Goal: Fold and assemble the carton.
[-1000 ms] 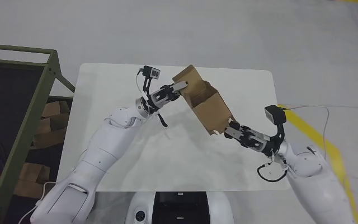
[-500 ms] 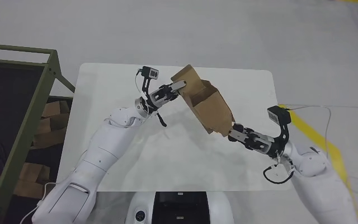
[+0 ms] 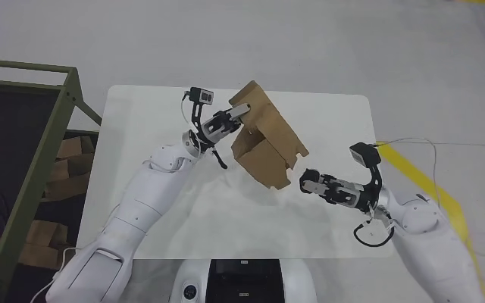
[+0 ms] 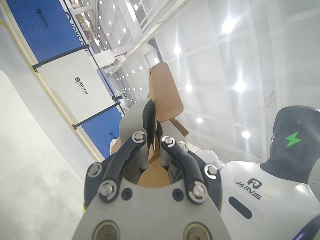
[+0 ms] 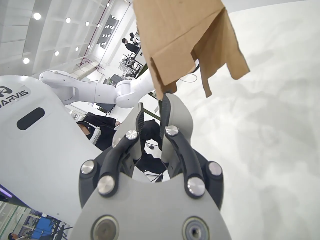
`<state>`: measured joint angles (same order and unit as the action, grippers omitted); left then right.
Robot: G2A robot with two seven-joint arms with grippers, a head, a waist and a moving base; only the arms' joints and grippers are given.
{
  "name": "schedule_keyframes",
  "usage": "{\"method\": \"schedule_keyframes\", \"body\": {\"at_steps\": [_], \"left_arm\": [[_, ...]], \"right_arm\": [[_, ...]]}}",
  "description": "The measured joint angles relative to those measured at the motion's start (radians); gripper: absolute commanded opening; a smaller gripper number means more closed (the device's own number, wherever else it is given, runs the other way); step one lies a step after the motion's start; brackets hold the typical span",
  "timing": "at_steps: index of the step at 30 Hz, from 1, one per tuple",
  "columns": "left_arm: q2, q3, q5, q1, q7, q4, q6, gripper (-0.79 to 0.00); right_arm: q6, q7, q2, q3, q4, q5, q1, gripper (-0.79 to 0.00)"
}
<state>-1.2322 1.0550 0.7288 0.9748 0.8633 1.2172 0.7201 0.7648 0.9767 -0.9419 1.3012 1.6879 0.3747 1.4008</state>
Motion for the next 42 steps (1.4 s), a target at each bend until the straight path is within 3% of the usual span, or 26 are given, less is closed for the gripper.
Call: {"method": "schedule_keyframes", "body": {"at_steps": [5,10,22,42], "left_arm": [[-0.005,0.004,0.020,0.001,0.002,0.003,-0.006,-0.785],[-0.009,0.012,0.072,0.002,0.033,0.007,-0.027,-0.785],[-0.017,0.033,0.108,0.000,0.083,0.005,-0.044,-0.785],[-0.033,0.036,0.090,-0.006,0.101,-0.010,-0.057,-0.785]], "right_arm": [[-0.001,-0.006,-0.001,-0.006,-0.005,-0.020,-0.010,-0.496],[0.005,-0.038,-0.003,-0.014,0.000,-0.108,-0.013,-0.480],[-0.061,-0.065,-0.023,-0.112,-0.051,-0.153,-0.101,-0.520],[-0.033,-0.080,-0.041,-0.194,-0.084,-0.143,-0.156,-0.594]]}}
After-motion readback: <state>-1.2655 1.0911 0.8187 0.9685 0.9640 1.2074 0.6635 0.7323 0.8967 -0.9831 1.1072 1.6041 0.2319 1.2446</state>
